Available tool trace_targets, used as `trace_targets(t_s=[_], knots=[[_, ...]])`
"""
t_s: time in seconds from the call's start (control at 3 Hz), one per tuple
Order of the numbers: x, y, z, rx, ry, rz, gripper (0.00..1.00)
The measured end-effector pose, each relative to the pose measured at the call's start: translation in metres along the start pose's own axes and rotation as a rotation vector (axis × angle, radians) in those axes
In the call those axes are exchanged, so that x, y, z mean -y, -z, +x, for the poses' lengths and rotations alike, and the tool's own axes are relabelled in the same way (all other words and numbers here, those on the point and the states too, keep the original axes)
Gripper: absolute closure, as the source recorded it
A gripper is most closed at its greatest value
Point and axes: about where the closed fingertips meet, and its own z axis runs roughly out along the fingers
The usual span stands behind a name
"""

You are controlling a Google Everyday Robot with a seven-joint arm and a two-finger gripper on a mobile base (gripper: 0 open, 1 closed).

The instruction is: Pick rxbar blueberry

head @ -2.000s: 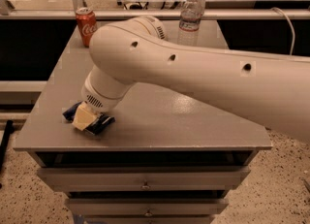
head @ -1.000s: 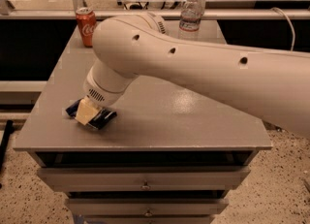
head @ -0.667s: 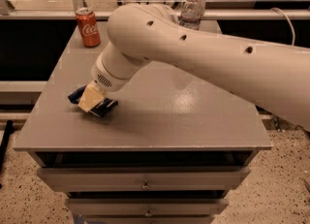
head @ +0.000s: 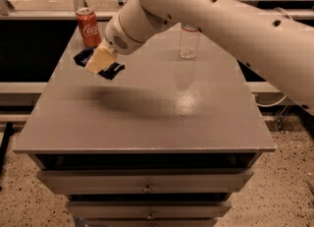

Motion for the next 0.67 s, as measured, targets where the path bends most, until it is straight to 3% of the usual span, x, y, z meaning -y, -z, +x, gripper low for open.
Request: trace_targets(t_s=[0.33,0.67], knots=[[0.0216,0.0411,-0.002,0.03,0.035,0.051,1.0],[0.0249,0.0473,-0.0033,0.035,0.045,0.059,1.0]])
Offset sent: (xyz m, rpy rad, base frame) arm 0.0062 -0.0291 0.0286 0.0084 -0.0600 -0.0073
